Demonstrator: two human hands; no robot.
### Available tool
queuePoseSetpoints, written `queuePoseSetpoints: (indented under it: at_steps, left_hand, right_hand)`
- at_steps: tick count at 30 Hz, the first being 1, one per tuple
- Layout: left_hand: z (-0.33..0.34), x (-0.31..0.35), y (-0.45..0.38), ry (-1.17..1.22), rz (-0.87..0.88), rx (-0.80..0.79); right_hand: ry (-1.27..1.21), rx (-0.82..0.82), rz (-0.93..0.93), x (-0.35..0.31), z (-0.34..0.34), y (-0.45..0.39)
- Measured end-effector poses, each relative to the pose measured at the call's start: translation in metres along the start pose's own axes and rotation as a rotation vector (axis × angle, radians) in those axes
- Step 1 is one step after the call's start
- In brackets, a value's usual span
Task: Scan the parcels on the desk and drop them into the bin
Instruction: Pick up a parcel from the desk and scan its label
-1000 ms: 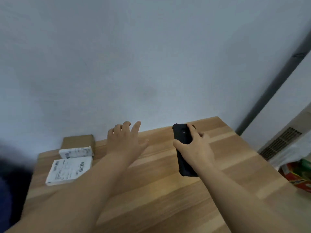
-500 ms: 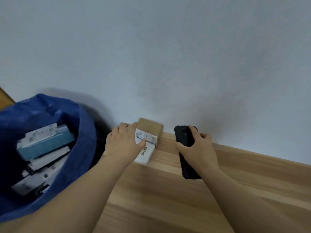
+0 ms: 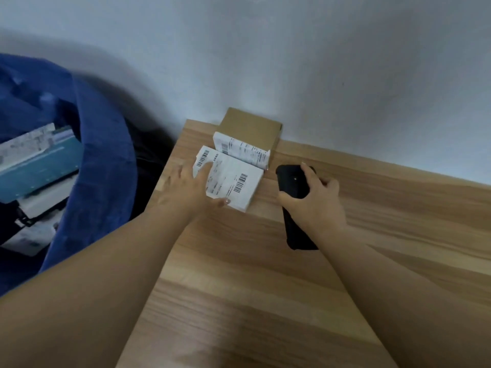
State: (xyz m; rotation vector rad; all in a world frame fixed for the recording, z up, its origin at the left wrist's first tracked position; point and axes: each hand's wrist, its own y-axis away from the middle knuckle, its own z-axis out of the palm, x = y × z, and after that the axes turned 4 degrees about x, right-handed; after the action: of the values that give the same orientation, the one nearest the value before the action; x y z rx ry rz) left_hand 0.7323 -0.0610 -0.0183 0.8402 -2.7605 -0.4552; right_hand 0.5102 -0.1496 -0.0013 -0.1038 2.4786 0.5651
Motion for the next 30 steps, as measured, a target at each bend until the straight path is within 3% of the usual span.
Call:
queuePoseSetpoints:
  at_steps: [10,22,30]
  left_hand:
    - [0.032,-0.008,-0.013,0.070,-0.045,-0.136]
    - [0.068,0.045,0.118,0.023,-0.138,-0.177]
    - [0.058,0.034,0.063,-0.125,0.090,-0.096]
  right_hand:
    - [-0.048,-0.021,0.071,0.017,0.017,-0.010]
    - [-0.087,-0.031,0.083,0.033,-0.009,0.045]
    - [-0.100,-0.018,0.070,0.045,-0.011,0.049]
